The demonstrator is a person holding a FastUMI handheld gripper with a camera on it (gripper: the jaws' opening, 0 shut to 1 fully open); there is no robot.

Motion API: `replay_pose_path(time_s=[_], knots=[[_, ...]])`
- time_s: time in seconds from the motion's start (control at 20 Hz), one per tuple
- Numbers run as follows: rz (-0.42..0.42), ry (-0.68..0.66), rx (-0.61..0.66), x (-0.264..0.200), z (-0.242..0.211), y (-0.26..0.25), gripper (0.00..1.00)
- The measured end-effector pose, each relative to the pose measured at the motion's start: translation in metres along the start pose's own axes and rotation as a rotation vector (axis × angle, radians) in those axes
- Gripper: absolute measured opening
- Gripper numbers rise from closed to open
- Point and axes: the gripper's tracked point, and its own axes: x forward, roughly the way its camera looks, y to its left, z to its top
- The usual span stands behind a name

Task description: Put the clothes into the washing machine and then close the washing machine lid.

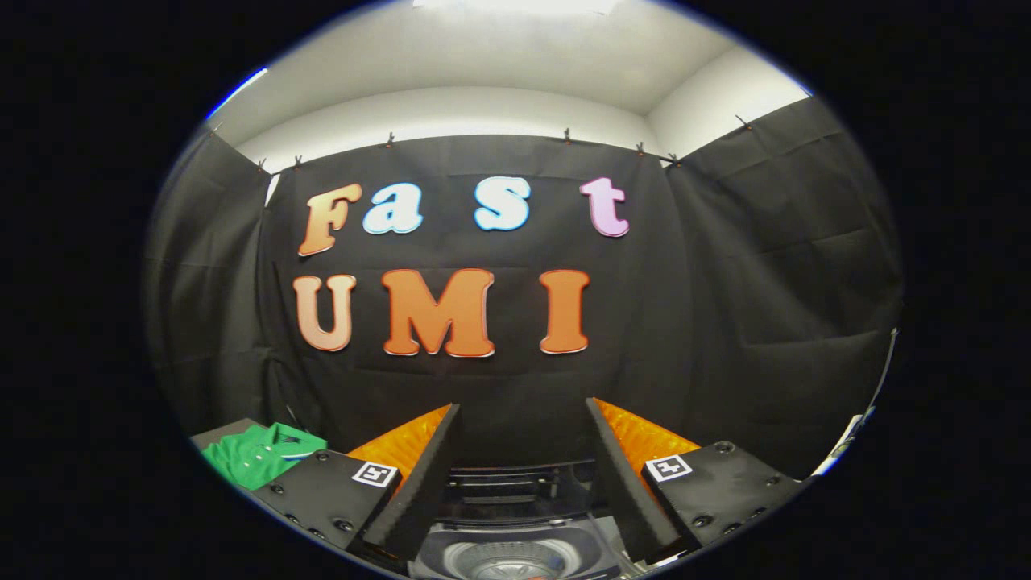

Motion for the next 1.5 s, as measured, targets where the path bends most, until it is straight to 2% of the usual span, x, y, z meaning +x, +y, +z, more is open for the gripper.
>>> replay_pose_path(time_s=[0.2, 0.5, 0.75, 0.95, 1.25, 1.4, 1.5], knots=[[0.128, 0.009, 0.038, 0.000, -0.008, 0.112, 0.96], [0.343, 0.106, 0.116, -0.005, -0.052, 0.275, 0.96], [0.448, 0.238, 0.131, -0.007, -0.112, 0.371, 0.96], [0.433, 0.392, 0.167, -0.006, -0.164, 0.405, 0.96], [0.318, 0.616, 0.101, 0.006, -0.241, 0.409, 0.96], [0.347, 0.583, -0.012, 0.004, -0.249, 0.418, 0.98], [0.363, 0.544, -0.011, 0.003, -0.250, 0.415, 0.96]])
